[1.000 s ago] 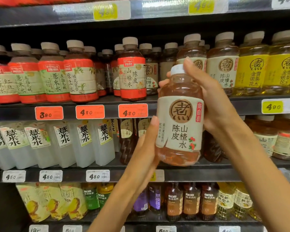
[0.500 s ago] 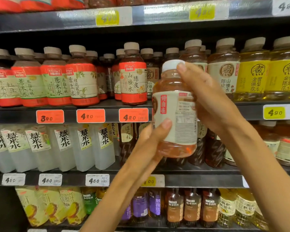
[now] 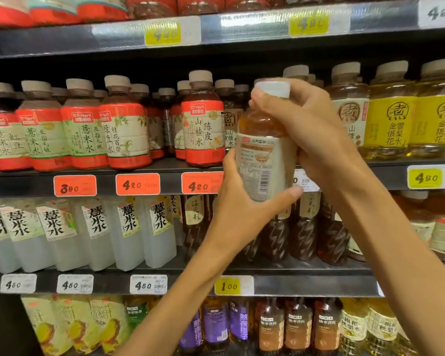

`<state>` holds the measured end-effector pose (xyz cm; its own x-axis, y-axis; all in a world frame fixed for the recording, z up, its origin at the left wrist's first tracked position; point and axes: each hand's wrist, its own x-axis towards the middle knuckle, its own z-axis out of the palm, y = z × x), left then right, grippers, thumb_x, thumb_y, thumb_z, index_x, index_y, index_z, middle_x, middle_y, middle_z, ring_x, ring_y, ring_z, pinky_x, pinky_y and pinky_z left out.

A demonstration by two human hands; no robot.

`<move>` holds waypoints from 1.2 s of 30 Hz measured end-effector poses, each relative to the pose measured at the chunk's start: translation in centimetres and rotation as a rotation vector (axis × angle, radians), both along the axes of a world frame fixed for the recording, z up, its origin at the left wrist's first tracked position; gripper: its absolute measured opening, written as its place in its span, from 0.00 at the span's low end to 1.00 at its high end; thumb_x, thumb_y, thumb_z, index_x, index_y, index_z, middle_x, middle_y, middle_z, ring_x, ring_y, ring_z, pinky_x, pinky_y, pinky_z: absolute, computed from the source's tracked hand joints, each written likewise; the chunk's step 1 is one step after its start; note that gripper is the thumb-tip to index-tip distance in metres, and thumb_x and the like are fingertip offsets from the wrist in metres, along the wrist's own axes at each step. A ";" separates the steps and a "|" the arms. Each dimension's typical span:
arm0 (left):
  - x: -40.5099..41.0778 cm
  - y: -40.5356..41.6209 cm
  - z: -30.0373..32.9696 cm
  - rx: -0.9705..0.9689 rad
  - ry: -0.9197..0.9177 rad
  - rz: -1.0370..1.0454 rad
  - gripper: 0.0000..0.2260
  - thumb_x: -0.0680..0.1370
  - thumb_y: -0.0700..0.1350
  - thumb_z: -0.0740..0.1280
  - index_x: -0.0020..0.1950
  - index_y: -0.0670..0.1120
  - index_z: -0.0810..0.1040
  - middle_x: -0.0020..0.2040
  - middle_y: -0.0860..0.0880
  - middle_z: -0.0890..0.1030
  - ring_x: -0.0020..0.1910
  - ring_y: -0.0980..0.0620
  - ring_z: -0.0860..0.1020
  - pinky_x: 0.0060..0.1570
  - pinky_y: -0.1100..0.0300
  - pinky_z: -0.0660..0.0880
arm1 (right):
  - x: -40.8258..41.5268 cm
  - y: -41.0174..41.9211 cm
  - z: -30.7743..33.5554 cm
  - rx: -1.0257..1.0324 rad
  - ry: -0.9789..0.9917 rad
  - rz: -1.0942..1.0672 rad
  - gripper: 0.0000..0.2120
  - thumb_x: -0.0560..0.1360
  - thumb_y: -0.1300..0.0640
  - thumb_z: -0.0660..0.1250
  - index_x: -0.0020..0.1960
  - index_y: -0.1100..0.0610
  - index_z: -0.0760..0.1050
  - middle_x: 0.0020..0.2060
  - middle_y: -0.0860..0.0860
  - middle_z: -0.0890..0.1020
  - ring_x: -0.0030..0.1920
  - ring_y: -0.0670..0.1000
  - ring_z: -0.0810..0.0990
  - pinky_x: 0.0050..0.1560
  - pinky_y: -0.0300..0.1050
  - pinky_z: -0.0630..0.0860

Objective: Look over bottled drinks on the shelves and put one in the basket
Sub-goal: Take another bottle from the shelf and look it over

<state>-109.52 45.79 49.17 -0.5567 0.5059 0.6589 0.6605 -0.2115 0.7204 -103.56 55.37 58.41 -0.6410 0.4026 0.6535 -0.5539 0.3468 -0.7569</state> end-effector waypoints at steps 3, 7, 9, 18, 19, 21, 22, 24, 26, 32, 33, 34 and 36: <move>-0.8 0.0 0.4 0.076 -0.056 -0.041 0.34 0.70 0.44 0.76 0.71 0.46 0.63 0.59 0.52 0.77 0.53 0.64 0.79 0.41 0.73 0.76 | 0.1 0.7 0.6 0.039 -0.069 0.128 0.14 0.78 0.52 0.65 0.59 0.58 0.79 0.51 0.52 0.85 0.49 0.47 0.84 0.49 0.38 0.80; -1.9 -1.0 1.4 0.076 -0.127 -0.147 0.28 0.70 0.52 0.76 0.66 0.50 0.70 0.54 0.53 0.84 0.52 0.59 0.82 0.44 0.69 0.78 | -0.5 1.3 1.0 0.102 -0.048 0.212 0.16 0.80 0.52 0.61 0.63 0.58 0.76 0.54 0.53 0.83 0.54 0.49 0.82 0.57 0.44 0.77; -2.2 -1.2 1.7 0.050 -0.198 -0.254 0.29 0.69 0.55 0.71 0.67 0.48 0.70 0.56 0.51 0.83 0.55 0.53 0.82 0.49 0.62 0.79 | -1.1 1.3 1.2 0.094 -0.056 0.294 0.17 0.81 0.52 0.59 0.65 0.59 0.74 0.57 0.57 0.82 0.54 0.52 0.81 0.57 0.47 0.77; -3.7 -0.8 2.9 0.183 -0.032 0.017 0.30 0.75 0.52 0.69 0.74 0.50 0.62 0.68 0.55 0.72 0.64 0.59 0.75 0.61 0.60 0.75 | -2.2 1.6 2.0 -0.001 0.278 0.142 0.12 0.78 0.61 0.66 0.61 0.62 0.73 0.43 0.51 0.83 0.43 0.47 0.83 0.47 0.41 0.79; -3.8 -0.5 2.9 0.169 0.036 0.069 0.30 0.75 0.51 0.69 0.74 0.49 0.62 0.69 0.54 0.71 0.66 0.59 0.73 0.63 0.60 0.73 | -2.5 1.6 1.9 0.026 0.303 0.085 0.12 0.78 0.61 0.66 0.60 0.61 0.72 0.42 0.49 0.83 0.42 0.45 0.83 0.47 0.40 0.79; -3.8 0.2 2.4 0.089 0.158 0.157 0.33 0.74 0.50 0.71 0.75 0.48 0.61 0.71 0.53 0.68 0.68 0.59 0.69 0.65 0.61 0.71 | -3.1 1.6 1.5 0.075 0.328 -0.004 0.12 0.77 0.61 0.67 0.60 0.59 0.71 0.42 0.48 0.81 0.41 0.42 0.81 0.46 0.37 0.78; -3.7 0.6 2.2 0.046 0.199 0.206 0.36 0.73 0.51 0.73 0.76 0.48 0.59 0.72 0.53 0.67 0.70 0.59 0.67 0.67 0.61 0.69 | -3.5 1.6 1.3 0.086 0.330 -0.027 0.12 0.77 0.61 0.67 0.60 0.59 0.71 0.42 0.49 0.81 0.41 0.41 0.81 0.46 0.36 0.77; -3.8 1.4 1.8 0.009 0.249 0.298 0.41 0.71 0.50 0.75 0.77 0.47 0.57 0.73 0.53 0.63 0.72 0.59 0.63 0.70 0.58 0.66 | -4.2 2.0 1.1 0.105 0.322 -0.044 0.12 0.77 0.61 0.67 0.60 0.59 0.71 0.44 0.50 0.80 0.43 0.42 0.81 0.47 0.37 0.78; -4.1 1.9 1.5 0.018 0.266 0.360 0.42 0.70 0.49 0.76 0.77 0.46 0.56 0.73 0.51 0.63 0.72 0.58 0.62 0.71 0.58 0.64 | -4.8 2.4 1.2 0.149 0.293 -0.048 0.12 0.77 0.60 0.67 0.59 0.58 0.71 0.48 0.54 0.81 0.47 0.46 0.81 0.50 0.40 0.78; -4.5 2.7 1.5 0.012 0.284 0.466 0.41 0.71 0.49 0.75 0.77 0.43 0.58 0.73 0.47 0.62 0.73 0.56 0.60 0.71 0.67 0.58 | -6.1 3.4 1.7 0.285 0.264 -0.121 0.12 0.79 0.59 0.64 0.62 0.59 0.70 0.54 0.51 0.77 0.54 0.47 0.79 0.57 0.45 0.78; -4.6 2.8 1.6 0.002 0.299 0.484 0.40 0.71 0.50 0.75 0.77 0.43 0.58 0.72 0.47 0.61 0.72 0.55 0.61 0.71 0.66 0.60 | -6.2 3.5 1.6 0.304 0.270 -0.138 0.12 0.79 0.59 0.65 0.62 0.60 0.70 0.55 0.52 0.77 0.56 0.48 0.79 0.58 0.47 0.77; -4.6 2.8 1.7 -0.003 0.315 0.504 0.40 0.70 0.50 0.76 0.76 0.43 0.59 0.72 0.47 0.62 0.71 0.55 0.62 0.70 0.65 0.62 | -6.3 3.6 1.5 0.313 0.287 -0.153 0.13 0.79 0.59 0.65 0.62 0.61 0.70 0.56 0.54 0.77 0.57 0.50 0.79 0.59 0.49 0.77; -4.7 2.8 2.0 -0.003 0.330 0.528 0.40 0.69 0.51 0.76 0.75 0.44 0.61 0.70 0.48 0.62 0.69 0.54 0.64 0.68 0.59 0.67 | -6.4 4.0 1.3 0.320 0.337 -0.185 0.15 0.78 0.60 0.67 0.62 0.62 0.70 0.59 0.59 0.76 0.60 0.52 0.78 0.61 0.51 0.75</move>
<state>-114.21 48.60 51.16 -0.4996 0.2200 0.8379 0.8633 0.2063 0.4606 -109.94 59.36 59.71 -0.3097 0.2347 0.9214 -0.6567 0.6481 -0.3858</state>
